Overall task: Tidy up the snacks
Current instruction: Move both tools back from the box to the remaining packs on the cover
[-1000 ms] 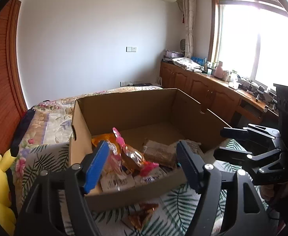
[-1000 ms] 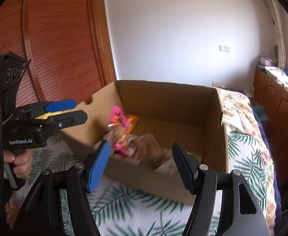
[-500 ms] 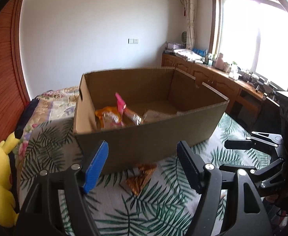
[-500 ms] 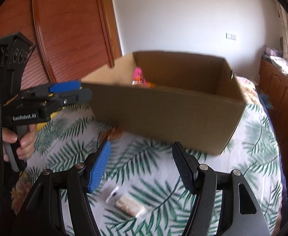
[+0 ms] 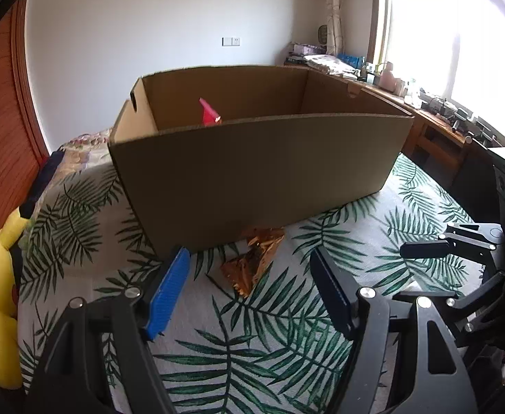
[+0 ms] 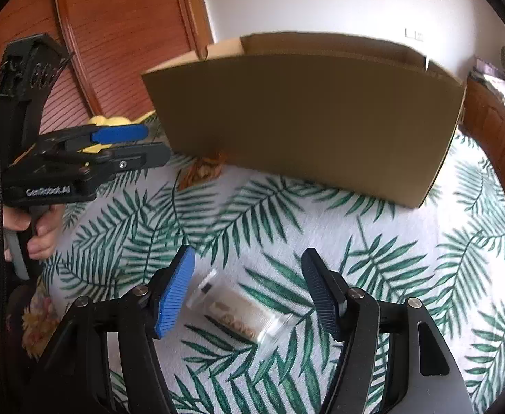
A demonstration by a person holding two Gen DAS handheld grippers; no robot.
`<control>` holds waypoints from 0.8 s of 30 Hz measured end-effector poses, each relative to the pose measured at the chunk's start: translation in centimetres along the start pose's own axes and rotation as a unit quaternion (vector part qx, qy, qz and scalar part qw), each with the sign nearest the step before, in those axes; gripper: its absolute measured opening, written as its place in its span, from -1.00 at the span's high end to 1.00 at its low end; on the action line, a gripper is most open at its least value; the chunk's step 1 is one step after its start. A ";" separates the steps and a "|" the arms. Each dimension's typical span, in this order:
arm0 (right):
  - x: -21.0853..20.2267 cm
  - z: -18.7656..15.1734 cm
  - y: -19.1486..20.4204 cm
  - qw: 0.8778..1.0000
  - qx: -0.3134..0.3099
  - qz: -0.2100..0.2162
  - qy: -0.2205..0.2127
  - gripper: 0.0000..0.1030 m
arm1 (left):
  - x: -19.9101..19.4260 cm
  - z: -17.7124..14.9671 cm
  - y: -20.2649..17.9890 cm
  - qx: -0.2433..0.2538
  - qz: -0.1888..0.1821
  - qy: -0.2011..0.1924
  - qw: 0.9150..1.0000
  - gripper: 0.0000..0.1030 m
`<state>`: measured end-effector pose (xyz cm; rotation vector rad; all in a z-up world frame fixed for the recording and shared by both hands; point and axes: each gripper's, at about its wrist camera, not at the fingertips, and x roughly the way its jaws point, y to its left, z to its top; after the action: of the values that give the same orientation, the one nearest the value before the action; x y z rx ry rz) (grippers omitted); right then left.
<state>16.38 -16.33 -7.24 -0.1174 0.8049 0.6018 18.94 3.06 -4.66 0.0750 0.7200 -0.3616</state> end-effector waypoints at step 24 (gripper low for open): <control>-2.3 -3.1 0.2 0.998 -0.044 0.021 0.040 -0.23 | 2.1 -0.4 0.7 -0.001 -0.005 0.029 1.000 -0.41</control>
<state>13.04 -18.24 -7.79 -0.2067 0.8605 0.6753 20.38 3.15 -6.43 0.0802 0.7777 -0.3703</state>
